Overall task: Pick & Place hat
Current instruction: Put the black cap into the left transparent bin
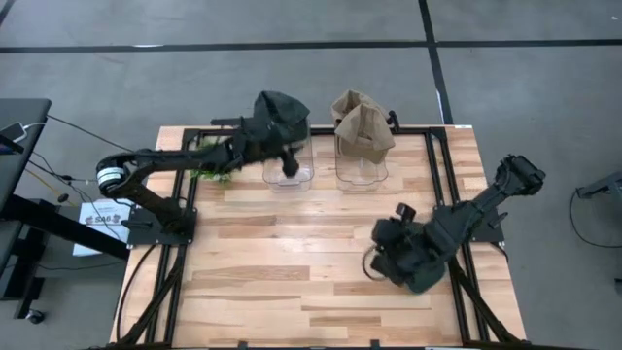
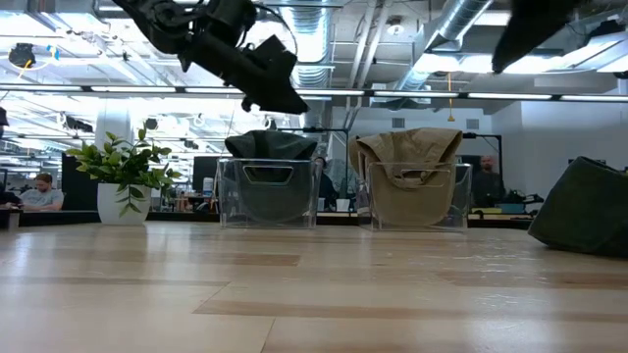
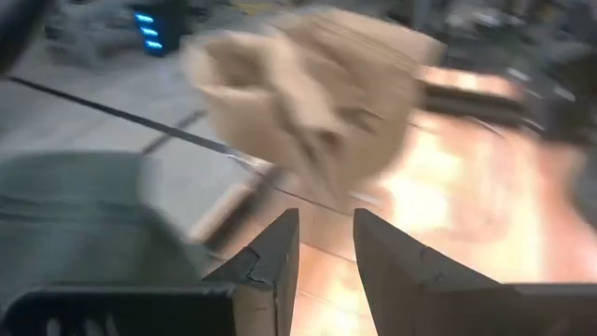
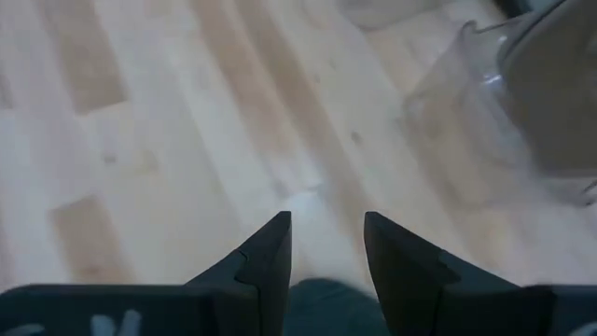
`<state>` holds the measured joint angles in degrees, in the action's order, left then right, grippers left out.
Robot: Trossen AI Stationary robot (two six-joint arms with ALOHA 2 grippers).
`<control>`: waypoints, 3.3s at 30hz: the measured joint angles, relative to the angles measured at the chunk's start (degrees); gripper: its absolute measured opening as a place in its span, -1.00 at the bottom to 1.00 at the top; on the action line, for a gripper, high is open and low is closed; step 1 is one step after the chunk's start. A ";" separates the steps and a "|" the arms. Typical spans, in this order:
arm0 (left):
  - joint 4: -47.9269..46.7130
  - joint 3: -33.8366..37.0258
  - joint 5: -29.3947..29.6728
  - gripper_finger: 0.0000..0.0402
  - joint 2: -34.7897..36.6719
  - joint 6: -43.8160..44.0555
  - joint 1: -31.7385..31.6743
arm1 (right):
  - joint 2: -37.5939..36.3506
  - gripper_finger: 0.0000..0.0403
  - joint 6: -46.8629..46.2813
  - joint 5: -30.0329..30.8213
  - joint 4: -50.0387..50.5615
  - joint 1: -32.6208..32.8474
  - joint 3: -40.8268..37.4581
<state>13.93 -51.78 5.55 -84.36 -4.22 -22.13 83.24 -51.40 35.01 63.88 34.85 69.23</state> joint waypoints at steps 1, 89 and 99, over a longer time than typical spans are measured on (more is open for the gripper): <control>0.00 0.83 0.00 -0.49 0.00 0.18 1.85 | 0.13 -0.37 -2.44 0.53 0.00 1.78 0.00; -8.29 14.35 -0.21 -0.49 11.55 10.93 40.14 | 35.21 -0.98 -49.53 -13.47 8.56 13.28 16.33; -8.38 28.01 -0.22 -0.49 32.90 10.94 40.06 | 35.28 -0.99 -35.77 0.35 0.95 9.93 20.18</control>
<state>5.55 -23.77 5.33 -51.46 6.72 17.93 118.52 -87.17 35.36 64.82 44.79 89.41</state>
